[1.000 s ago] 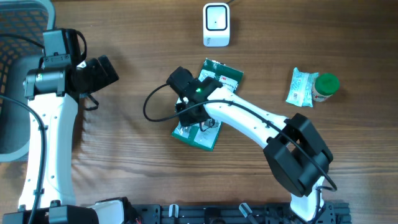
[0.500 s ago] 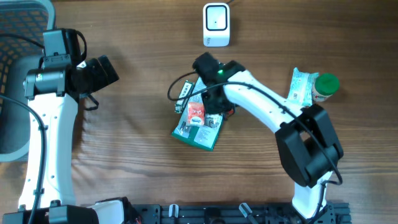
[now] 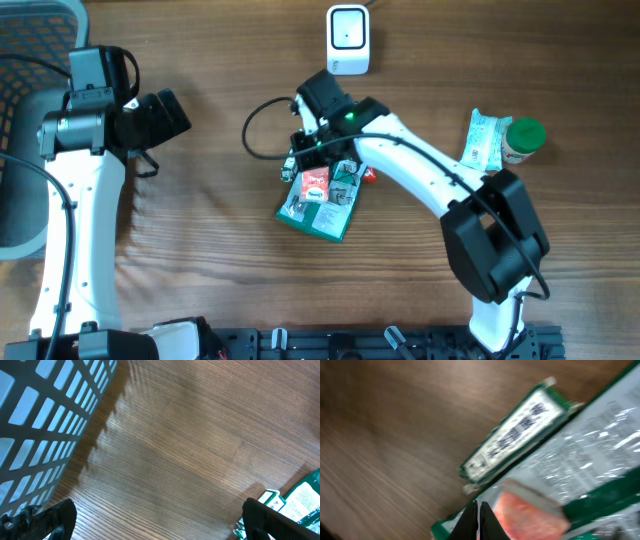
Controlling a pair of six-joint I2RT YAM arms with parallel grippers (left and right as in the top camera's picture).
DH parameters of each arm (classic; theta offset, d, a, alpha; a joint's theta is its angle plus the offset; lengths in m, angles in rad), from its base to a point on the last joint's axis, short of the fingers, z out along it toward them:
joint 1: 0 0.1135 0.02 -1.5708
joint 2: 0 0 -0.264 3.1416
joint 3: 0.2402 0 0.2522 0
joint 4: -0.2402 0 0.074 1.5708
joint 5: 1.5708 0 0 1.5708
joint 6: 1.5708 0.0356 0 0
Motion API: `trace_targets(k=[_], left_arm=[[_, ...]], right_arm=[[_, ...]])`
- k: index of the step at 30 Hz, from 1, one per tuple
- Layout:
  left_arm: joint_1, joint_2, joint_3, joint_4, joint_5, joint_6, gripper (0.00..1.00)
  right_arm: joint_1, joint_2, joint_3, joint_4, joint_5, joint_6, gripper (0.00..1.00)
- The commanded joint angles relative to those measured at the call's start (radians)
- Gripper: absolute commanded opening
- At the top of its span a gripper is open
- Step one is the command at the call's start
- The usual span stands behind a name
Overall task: Scan the item barcode
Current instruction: 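Reach the right gripper over the pile toward the red Kleenex pack, then grasp the red Kleenex tissue pack with the right gripper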
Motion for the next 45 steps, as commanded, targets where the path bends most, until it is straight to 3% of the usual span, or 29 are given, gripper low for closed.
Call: trace_targets(k=[1,7,15,23,28,31,34,38,42,45], left_arm=[[0.004,0.006,0.013,0.003,0.004,-0.002,1.00],[0.004,0.006,0.013,0.003,0.004,-0.002,1.00],[0.004,0.006,0.013,0.003,0.004,-0.002,1.00],[0.004,0.006,0.013,0.003,0.004,-0.002,1.00],[0.004,0.006,0.013,0.003,0.004,-0.002,1.00],[0.004,0.006,0.013,0.003,0.004,-0.002,1.00],[0.004,0.006,0.013,0.003,0.004,-0.002,1.00],[0.004,0.006,0.013,0.003,0.004,-0.002,1.00],[0.004,0.006,0.013,0.003,0.004,-0.002,1.00],[0.004,0.006,0.013,0.003,0.005,-0.002,1.00]], right_arm=[[0.090,0.026,-0.001,-0.001,0.088,0.053,0.04],[0.160,0.072,-0.010,-0.016,0.169,0.097,0.04],[0.149,0.077,-0.010,-0.174,0.293,0.122,0.04],[0.052,0.075,-0.003,-0.413,0.635,0.115,0.06],[-0.045,0.075,0.072,-0.406,0.629,0.060,0.08],[-0.079,0.075,0.143,-0.446,0.470,0.069,0.06],[-0.091,0.063,0.161,-0.453,0.251,0.237,0.04],[-0.091,0.063,0.161,-0.470,0.177,0.533,0.05],[-0.091,0.063,0.160,-0.479,0.133,0.654,0.07],[-0.090,0.063,0.160,-0.454,0.140,0.666,0.10]])
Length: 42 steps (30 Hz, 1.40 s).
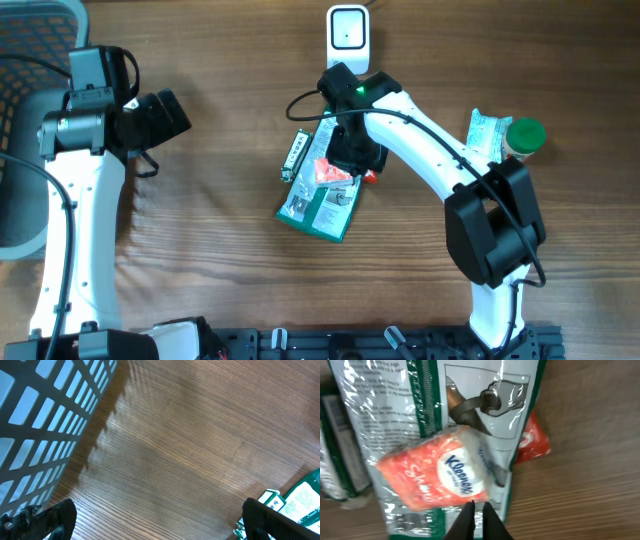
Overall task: Scan the item barcode
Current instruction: 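Grasp the red Kleenex tissue pack with the right gripper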
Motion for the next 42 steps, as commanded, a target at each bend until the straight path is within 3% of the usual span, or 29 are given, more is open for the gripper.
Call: trace_targets(k=[1,3,4,5,6,17,22,27,31,32,35,42], left_arm=[[0.004,0.006,0.013,0.003,0.005,-0.002,1.00],[0.004,0.006,0.013,0.003,0.004,-0.002,1.00],[0.004,0.006,0.013,0.003,0.004,-0.002,1.00],[0.004,0.006,0.013,0.003,0.004,-0.002,1.00],[0.004,0.006,0.013,0.003,0.004,-0.002,1.00],[0.004,0.006,0.013,0.003,0.004,-0.002,1.00],[0.004,0.006,0.013,0.003,0.004,-0.002,1.00],[0.004,0.006,0.013,0.003,0.004,-0.002,1.00],[0.004,0.006,0.013,0.003,0.004,-0.002,1.00],[0.004,0.006,0.013,0.003,0.004,-0.002,1.00],[0.004,0.006,0.013,0.003,0.004,-0.002,1.00],[0.004,0.006,0.013,0.003,0.004,-0.002,1.00]], right_arm=[[0.005,0.001,0.014,0.021,-0.049,0.123,0.11],[0.005,0.001,0.014,0.023,-0.044,0.123,0.11],[0.005,0.001,0.014,0.023,-0.040,0.125,0.17],[0.005,0.001,0.014,0.024,-0.034,0.129,0.33],[0.005,0.002,0.014,0.027,-0.022,0.135,0.41],[0.005,0.002,0.013,0.024,-0.008,0.232,0.46],[0.005,0.002,0.013,-0.007,-0.007,0.283,0.60],[0.009,0.002,0.000,-0.007,-0.054,0.319,0.60],[0.031,0.002,-0.054,0.032,-0.046,0.433,0.60],[0.038,0.002,-0.069,0.051,-0.047,0.446,0.62],[0.051,0.002,-0.092,0.101,-0.045,0.399,1.00],[0.052,0.002,-0.092,0.202,-0.045,0.359,1.00]])
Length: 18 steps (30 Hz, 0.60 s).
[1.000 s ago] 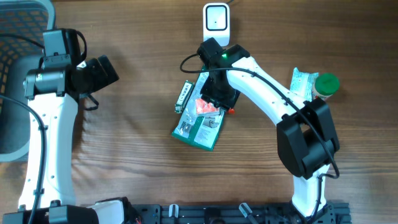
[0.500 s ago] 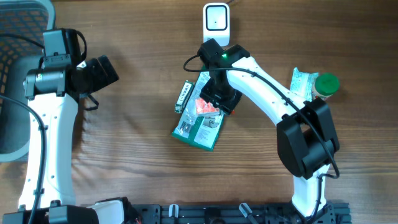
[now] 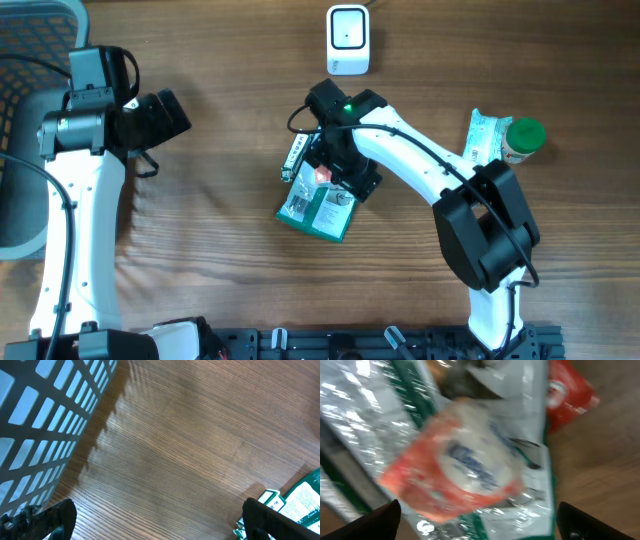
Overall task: Scan the item barcode
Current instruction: 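Grasp the red Kleenex tissue pack with the right gripper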
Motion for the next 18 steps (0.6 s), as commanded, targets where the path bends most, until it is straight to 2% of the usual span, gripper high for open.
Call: trace_targets(k=[1,11,18], left_arm=[[0.004,0.006,0.013,0.003,0.004,-0.002,1.00],[0.004,0.006,0.013,0.003,0.004,-0.002,1.00],[0.004,0.006,0.013,0.003,0.004,-0.002,1.00]], right_arm=[[-0.002,0.002,-0.007,0.093,-0.002,-0.013,1.00],[-0.002,0.002,-0.007,0.430,-0.002,-0.010,1.00],[-0.002,0.002,-0.007,0.469,-0.002,-0.010,1.00]])
